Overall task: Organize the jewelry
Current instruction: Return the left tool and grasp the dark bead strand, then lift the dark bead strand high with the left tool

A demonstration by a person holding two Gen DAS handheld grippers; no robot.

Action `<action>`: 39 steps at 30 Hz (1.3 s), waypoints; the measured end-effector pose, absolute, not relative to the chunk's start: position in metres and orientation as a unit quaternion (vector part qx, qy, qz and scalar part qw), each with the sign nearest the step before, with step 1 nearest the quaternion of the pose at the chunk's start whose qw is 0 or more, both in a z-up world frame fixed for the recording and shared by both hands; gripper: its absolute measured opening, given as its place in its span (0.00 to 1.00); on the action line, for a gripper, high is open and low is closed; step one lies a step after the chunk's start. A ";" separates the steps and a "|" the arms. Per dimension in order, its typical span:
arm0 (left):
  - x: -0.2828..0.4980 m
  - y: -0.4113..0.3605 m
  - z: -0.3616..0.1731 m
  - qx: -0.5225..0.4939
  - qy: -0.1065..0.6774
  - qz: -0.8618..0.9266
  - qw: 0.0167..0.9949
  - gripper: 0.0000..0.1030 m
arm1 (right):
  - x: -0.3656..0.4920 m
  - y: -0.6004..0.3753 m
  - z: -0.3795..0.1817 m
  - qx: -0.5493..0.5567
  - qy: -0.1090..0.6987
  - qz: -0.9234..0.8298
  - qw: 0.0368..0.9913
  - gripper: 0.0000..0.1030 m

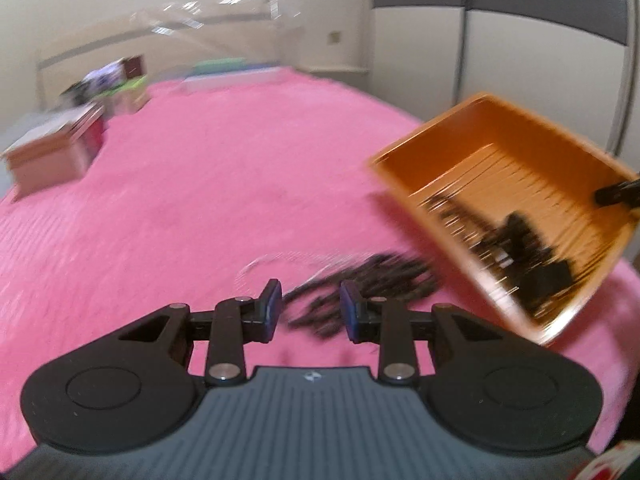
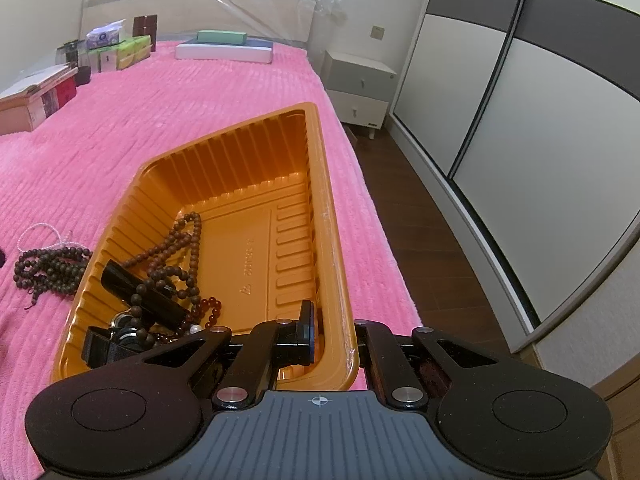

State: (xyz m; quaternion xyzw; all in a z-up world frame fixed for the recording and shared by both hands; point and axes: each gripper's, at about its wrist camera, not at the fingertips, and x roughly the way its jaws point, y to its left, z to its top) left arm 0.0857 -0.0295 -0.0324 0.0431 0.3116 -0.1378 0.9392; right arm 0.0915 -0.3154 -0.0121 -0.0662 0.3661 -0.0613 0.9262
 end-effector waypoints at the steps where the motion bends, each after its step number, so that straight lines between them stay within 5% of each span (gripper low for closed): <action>1: 0.087 -0.023 -0.036 0.041 0.319 -0.130 0.938 0.27 | 0.092 -0.315 -0.012 -0.066 0.366 -0.062 0.926 0.06; 16: 0.107 -0.038 -0.062 0.064 0.349 -0.164 0.920 0.24 | 0.090 -0.316 -0.012 -0.067 0.367 -0.063 0.926 0.06; 23: 0.115 -0.042 -0.062 0.063 0.357 -0.168 0.917 0.04 | 0.092 -0.317 -0.013 -0.067 0.369 -0.064 0.925 0.06; 39: 0.105 -0.021 0.047 0.083 0.243 -0.201 0.945 0.04 | 0.092 -0.315 -0.011 -0.068 0.367 -0.063 0.926 0.06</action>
